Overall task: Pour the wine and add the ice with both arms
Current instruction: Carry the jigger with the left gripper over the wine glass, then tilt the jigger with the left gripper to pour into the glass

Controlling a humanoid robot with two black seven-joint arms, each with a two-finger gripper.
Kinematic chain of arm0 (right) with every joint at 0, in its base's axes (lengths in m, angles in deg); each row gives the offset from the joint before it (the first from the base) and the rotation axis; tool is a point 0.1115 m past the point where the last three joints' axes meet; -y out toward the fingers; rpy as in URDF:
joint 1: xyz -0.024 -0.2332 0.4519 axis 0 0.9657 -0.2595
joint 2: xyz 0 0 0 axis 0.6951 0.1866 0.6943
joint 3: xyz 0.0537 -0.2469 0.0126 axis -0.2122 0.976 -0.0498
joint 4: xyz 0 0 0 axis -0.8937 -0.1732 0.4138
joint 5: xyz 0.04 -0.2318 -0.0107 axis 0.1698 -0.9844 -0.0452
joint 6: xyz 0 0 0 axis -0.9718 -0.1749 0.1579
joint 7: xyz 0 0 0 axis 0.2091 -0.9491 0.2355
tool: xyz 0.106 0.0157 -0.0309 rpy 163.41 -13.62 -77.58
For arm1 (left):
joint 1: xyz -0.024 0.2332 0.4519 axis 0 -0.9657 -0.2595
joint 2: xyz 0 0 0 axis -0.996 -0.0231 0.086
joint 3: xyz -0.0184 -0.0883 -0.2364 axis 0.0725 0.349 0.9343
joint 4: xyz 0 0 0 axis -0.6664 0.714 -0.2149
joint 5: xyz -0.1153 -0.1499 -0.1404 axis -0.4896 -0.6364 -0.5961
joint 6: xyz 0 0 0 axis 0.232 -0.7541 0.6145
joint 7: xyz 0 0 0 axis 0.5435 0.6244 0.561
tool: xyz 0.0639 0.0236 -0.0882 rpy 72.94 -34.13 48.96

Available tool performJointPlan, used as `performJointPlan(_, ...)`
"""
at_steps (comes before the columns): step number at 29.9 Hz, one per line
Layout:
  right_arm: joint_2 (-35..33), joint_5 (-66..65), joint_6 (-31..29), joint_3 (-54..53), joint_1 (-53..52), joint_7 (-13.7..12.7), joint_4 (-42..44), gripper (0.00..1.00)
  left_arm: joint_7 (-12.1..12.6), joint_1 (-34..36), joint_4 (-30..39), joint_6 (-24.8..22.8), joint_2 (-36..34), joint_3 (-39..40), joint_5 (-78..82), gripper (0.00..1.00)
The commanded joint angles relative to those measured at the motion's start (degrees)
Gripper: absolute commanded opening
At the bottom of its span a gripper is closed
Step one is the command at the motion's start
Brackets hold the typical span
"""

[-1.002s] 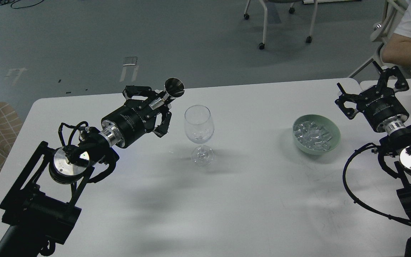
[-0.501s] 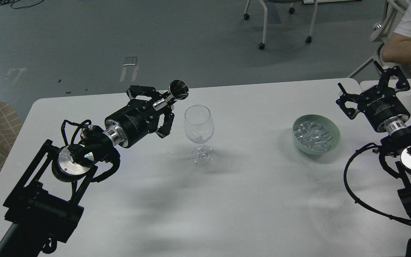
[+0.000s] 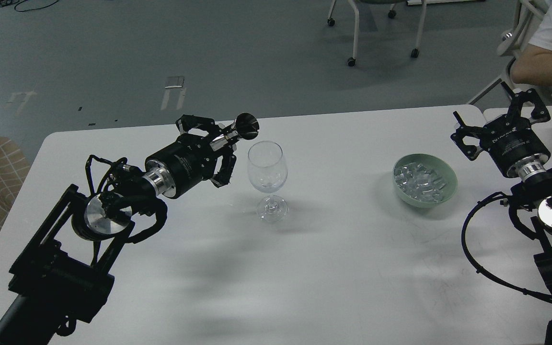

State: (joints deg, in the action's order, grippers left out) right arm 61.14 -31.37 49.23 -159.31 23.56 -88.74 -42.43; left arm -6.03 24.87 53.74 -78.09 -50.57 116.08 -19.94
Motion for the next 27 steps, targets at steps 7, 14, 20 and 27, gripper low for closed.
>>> performJointPlan(7, 0.0, 0.0, 0.0, -0.09, -0.09, 0.01, -0.1, 1.0, 0.74, 0.8, -0.17, -0.16, 0.04, 0.0, 3.9, 0.0)
performJointPlan(14, 0.0, 0.0, 0.0, -0.09, 0.0, 0.01, -0.28, 1.0, 1.97, 0.71, 0.1, -0.33, 0.48, 0.0, 7.59, 0.0)
performJointPlan(20, 0.0, 0.0, 0.0, -0.09, -0.09, 0.01, -0.37, 1.0, 2.32, 0.8, 0.36, -0.33, 0.31, -0.09, 8.91, 0.0)
performJointPlan(27, 0.0, 0.0, 0.09, -0.09, -0.09, 0.01, -0.54, 1.0, 3.16, 0.8, 0.45, -0.6, 0.31, -0.09, 12.95, 0.0)
